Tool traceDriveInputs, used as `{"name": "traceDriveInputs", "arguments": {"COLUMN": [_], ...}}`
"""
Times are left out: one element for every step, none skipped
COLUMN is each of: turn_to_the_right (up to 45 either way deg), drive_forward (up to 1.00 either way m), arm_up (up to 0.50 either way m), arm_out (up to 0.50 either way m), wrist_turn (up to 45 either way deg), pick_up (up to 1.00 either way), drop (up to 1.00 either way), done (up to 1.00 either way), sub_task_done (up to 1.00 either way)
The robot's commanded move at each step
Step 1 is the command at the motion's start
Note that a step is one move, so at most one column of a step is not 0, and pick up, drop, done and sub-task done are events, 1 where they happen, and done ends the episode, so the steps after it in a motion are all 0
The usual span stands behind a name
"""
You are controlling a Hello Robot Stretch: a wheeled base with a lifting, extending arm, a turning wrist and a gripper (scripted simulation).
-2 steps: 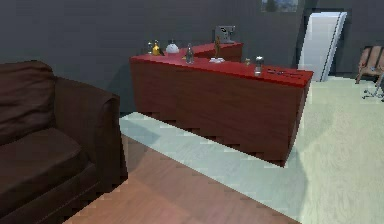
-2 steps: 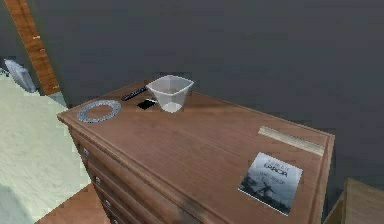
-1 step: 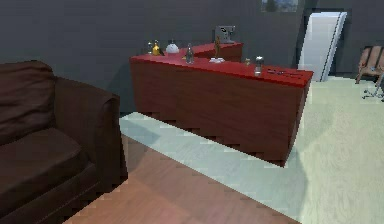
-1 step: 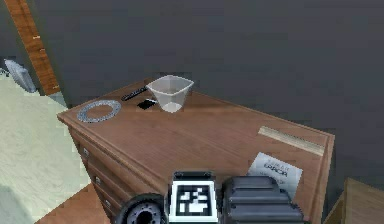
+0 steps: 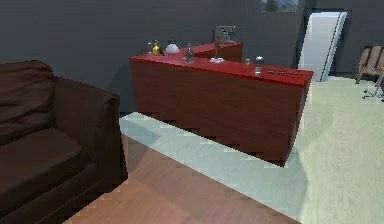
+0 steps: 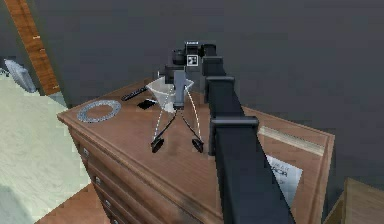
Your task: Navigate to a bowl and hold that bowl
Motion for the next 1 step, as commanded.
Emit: {"name": "traceDriveInputs", "arguments": {"turn_to_the_right": [0.0], "drive_forward": [0.00], "arm_up": [0.00], "arm_out": [0.00], "wrist_turn": [45.0], "pick_up": [0.00], "drop": [0.00], "done": [0.00], "sub_task_done": [0.00]}}
